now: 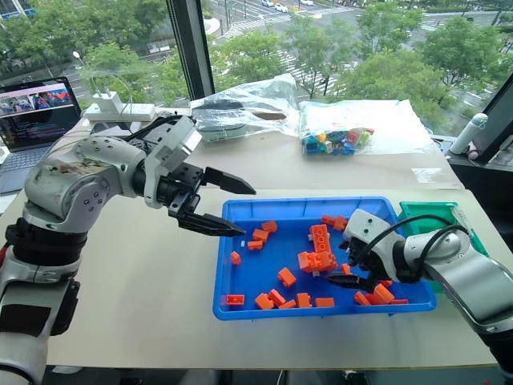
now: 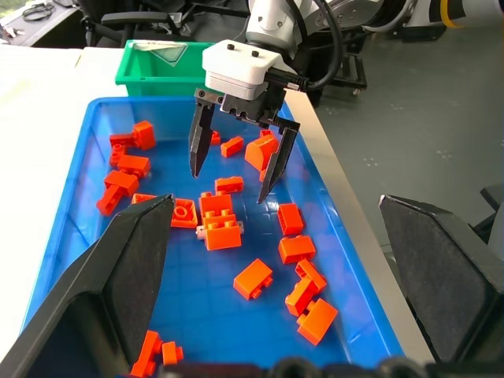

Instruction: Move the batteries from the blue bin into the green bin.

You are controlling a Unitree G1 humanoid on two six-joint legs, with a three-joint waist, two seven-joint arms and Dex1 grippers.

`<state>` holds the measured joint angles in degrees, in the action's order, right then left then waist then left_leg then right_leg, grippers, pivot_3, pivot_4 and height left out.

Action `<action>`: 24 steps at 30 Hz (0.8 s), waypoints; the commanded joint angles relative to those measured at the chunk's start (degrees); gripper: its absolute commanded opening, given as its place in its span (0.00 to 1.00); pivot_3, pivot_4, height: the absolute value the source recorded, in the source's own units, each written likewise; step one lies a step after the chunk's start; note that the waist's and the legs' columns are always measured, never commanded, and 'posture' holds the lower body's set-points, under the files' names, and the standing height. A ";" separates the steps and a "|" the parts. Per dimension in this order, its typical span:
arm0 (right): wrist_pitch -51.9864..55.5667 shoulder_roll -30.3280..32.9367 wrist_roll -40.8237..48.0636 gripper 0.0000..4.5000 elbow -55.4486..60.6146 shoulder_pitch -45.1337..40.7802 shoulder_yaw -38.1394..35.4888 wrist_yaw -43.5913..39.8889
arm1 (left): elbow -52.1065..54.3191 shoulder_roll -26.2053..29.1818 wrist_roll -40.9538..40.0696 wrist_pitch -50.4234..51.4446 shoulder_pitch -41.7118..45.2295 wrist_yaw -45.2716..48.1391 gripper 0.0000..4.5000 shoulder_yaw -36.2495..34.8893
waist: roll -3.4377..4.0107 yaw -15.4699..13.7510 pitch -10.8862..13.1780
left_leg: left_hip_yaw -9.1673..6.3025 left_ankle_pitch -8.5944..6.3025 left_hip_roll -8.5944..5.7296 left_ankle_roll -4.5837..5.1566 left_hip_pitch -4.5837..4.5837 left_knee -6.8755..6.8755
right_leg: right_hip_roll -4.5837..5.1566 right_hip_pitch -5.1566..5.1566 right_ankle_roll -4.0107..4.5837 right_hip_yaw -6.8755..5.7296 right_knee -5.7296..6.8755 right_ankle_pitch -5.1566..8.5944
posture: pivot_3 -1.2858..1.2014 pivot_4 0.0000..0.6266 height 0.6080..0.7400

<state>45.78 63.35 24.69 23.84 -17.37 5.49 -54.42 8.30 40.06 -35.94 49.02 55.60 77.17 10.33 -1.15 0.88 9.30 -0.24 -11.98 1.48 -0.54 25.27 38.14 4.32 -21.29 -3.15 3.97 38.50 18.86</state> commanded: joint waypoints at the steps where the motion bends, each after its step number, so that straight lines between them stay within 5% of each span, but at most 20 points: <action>1: -4.46 -0.79 -2.43 0.99 -2.47 -1.83 1.49 -2.72 | 1.62 0.81 -0.53 0.03 0.16 -0.24 1.00 -1.06 | 0.00 -0.02 0.00 | 0.00 0.00 0.00 0.00 0.00 0.00 | 0.00 0.00 0.00 0.00 0.00 0.00 | 0.52 0.24 0.94; 11: -10.93 -2.35 -7.71 0.99 -8.01 -4.72 5.76 -8.24 | 1.64 1.18 -0.58 -0.04 0.23 -0.35 1.00 -0.99 | 0.00 -0.01 0.00 | 0.01 0.00 0.00 0.00 0.00 0.03 | 0.00 0.00 0.00 0.00 0.01 0.00 | 0.52 0.24 0.94; 14: -11.80 -3.52 -8.35 0.83 -8.43 -5.13 6.40 -9.08 | 1.74 1.24 -0.53 0.03 0.18 -0.51 1.00 -0.98 | 0.00 -0.02 0.00 | 0.00 0.00 0.00 0.00 0.00 0.04 | 0.00 0.00 0.00 0.00 0.04 0.00 | 0.52 0.24 0.94; 20: -11.75 -4.76 -9.34 0.36 -7.83 -4.77 6.51 -9.77 | 1.98 1.32 -0.59 0.17 0.10 -0.87 1.00 -1.01 | 0.00 -0.04 0.00 | -0.01 0.00 0.00 0.00 0.00 0.05 | 0.01 0.00 0.00 0.00 0.08 0.00 | 0.52 0.24 0.94; 24: -10.85 -4.88 -8.12 0.32 -6.29 -5.52 5.02 -10.06 | 1.92 1.28 -0.53 0.06 0.16 -0.97 1.00 -0.94 | 0.00 -0.05 0.00 | -0.02 0.00 0.00 0.00 0.00 0.05 | 0.01 0.00 0.00 -0.01 0.09 0.00 | 0.52 0.24 0.94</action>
<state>34.99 58.52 15.56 15.36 -21.70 12.90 -63.90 9.04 40.79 -36.04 49.05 55.44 76.32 10.30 -1.15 0.83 9.30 -0.26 -11.98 1.48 -0.54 25.28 38.20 4.32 -21.29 -3.15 3.96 38.59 18.86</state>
